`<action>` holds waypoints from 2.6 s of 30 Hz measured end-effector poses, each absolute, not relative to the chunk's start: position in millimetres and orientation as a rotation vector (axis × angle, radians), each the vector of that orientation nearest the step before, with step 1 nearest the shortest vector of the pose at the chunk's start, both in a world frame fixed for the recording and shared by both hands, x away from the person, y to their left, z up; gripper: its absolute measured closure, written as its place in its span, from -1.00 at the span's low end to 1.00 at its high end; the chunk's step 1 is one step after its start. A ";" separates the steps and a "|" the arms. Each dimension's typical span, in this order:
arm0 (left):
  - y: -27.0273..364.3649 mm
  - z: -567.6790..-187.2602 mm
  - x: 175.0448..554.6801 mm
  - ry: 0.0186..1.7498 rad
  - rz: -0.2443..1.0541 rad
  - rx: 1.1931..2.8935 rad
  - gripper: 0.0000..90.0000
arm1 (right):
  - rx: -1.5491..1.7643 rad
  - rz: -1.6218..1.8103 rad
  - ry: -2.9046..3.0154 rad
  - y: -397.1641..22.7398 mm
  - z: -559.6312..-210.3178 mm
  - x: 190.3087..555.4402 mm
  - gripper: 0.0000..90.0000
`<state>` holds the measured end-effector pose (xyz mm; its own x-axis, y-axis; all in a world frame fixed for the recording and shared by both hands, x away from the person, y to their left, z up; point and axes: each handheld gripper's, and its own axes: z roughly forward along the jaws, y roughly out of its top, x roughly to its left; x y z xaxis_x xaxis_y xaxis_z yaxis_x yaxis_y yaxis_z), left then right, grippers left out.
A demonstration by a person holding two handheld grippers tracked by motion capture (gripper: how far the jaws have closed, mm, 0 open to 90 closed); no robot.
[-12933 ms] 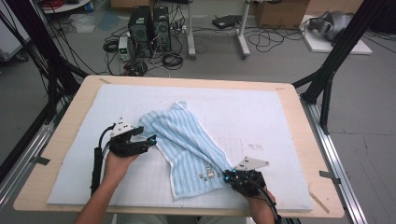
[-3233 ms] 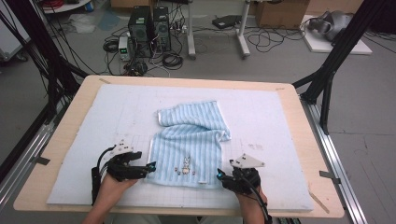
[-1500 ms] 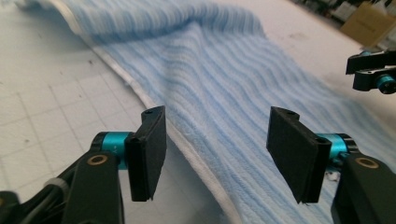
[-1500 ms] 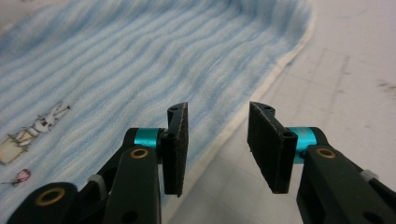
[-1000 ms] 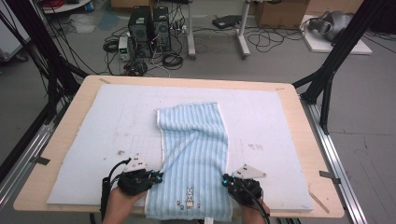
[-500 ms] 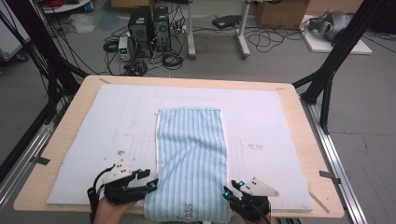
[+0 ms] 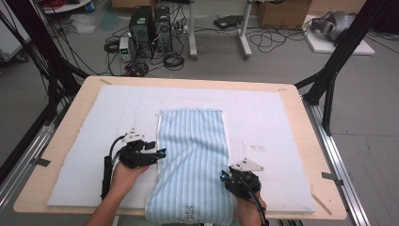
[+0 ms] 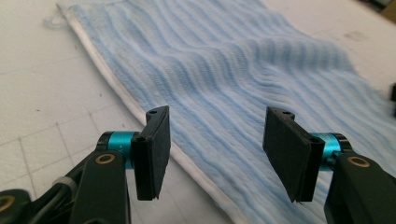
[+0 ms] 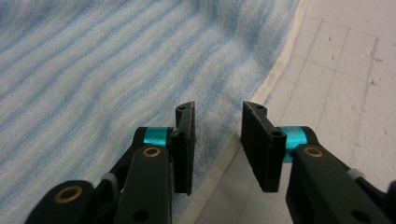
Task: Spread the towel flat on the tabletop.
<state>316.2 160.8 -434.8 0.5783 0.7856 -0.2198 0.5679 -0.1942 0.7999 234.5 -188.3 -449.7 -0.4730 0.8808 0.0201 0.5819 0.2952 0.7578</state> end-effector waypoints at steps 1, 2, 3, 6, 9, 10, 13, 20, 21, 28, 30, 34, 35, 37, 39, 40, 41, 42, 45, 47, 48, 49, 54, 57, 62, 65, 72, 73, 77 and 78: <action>157.4 -436.7 319.4 1.112 0.297 1.924 -0.07 | 1.321 1.026 2.165 -190.5 -449.8 234.2 0.71; 153.4 -438.8 321.0 1.114 0.310 1.965 -0.05 | 1.320 1.031 2.170 -192.4 -449.7 233.9 0.83; 149.5 -440.8 321.9 1.105 0.323 2.020 0.02 | 1.304 1.032 2.178 -193.7 -449.7 233.4 0.90; 140.1 -444.2 317.0 1.034 0.446 2.097 0.43 | 1.292 1.029 2.169 -196.9 -450.1 232.1 0.92; 139.3 -443.7 314.5 1.040 0.459 2.096 0.91 | 1.284 1.024 2.169 -198.7 -450.1 231.1 0.92; 140.2 -443.0 313.1 1.047 0.466 2.099 0.92 | 1.278 1.017 2.174 -199.0 -449.6 230.0 0.92; 147.4 -441.6 308.6 1.065 0.489 2.097 0.91 | 1.266 1.010 2.195 -202.0 -448.3 223.2 0.92; 158.9 -433.9 308.8 1.033 0.466 1.902 0.02 | 1.272 1.102 2.113 -212.6 -437.2 223.1 0.24; 159.9 -431.9 309.6 1.002 0.458 1.875 -0.02 | 1.286 1.112 2.095 -214.2 -435.3 227.3 0.14; 170.2 -413.5 333.5 0.895 0.436 1.706 -0.64 | 1.267 1.197 2.029 -224.5 -420.1 264.2 -0.38; 172.3 -405.5 344.1 0.889 0.416 1.699 -0.64 | 1.277 1.202 2.030 -226.2 -417.0 276.8 -0.46; 173.1 -402.8 370.5 0.886 0.374 1.728 -0.64 | 1.286 1.255 2.008 -230.7 -417.7 300.6 -0.58; 173.5 -404.3 376.6 0.894 0.365 1.727 -0.64 | 1.285 1.236 2.005 -231.0 -418.5 306.0 -0.66; 173.8 -409.6 383.7 0.917 0.356 1.721 -0.64 | 1.297 1.234 2.002 -233.2 -420.4 314.0 -0.69; 173.3 -415.4 387.1 0.922 0.353 1.759 -0.63 | 1.309 1.240 2.007 -235.9 -422.7 318.1 -0.69; 172.6 -416.5 387.1 0.916 0.374 1.772 -0.61 | 1.308 1.224 2.025 -237.3 -423.6 320.5 -0.69; 172.1 -415.8 386.0 0.909 0.394 1.769 -0.60 | 1.320 1.213 2.046 -238.2 -423.6 322.4 -0.69; 171.6 -414.2 384.3 0.907 0.413 1.758 -0.59 | 1.316 1.210 2.046 -239.4 -423.9 324.3 -0.69; 165.8 -411.2 380.9 0.903 0.485 1.773 -0.50 | 1.319 1.194 2.081 -240.3 -423.3 328.6 -0.44; 161.8 -413.3 381.8 0.914 0.511 1.805 -0.46 | 1.287 1.162 2.108 -237.5 -422.6 331.1 -0.14; 160.6 -415.4 383.4 0.921 0.504 1.813 -0.44 | 1.267 1.142 2.121 -235.4 -423.1 333.4 -0.06; 159.1 -418.2 385.3 0.930 0.495 1.815 -0.43 | 1.251 1.110 2.138 -233.0 -423.8 336.5 0.01; 157.4 -435.8 403.8 1.046 0.507 1.886 -0.34 | 1.304 1.059 2.182 -222.7 -431.1 363.1 0.02; 155.7 -436.7 416.6 1.088 0.509 1.890 -0.33 | 1.308 1.036 2.194 -211.9 -432.0 382.1 -0.06; 151.6 -444.1 425.4 1.111 0.498 1.937 -0.26 | 1.385 0.948 2.190 -198.8 -442.3 411.9 -0.09; 150.8 -442.4 426.9 1.109 0.497 1.939 -0.26 | 1.365 0.955 2.189 -196.2 -446.0 417.6 0.09; 147.7 -432.4 425.7 1.093 0.508 1.943 -0.27 | 1.279 0.892 2.197 -200.2 -443.7 419.9 0.96; 147.6 -432.2 425.3 1.091 0.505 1.951 -0.27 | 1.290 0.875 2.167 -202.8 -444.3 420.8 0.96; 144.4 -429.8 423.2 1.071 0.517 1.939 -0.27 | 1.373 0.884 2.092 -212.9 -445.2 422.5 0.65; 144.8 -429.8 423.7 1.067 0.520 1.938 -0.27 | 1.367 0.884 2.089 -214.1 -444.0 421.5 0.57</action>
<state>423.7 144.8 -429.8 0.5509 0.8337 -0.0374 0.4845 -0.2830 0.8277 421.5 -214.1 -444.0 -0.3799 0.9237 -0.0492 0.6080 0.2894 0.7394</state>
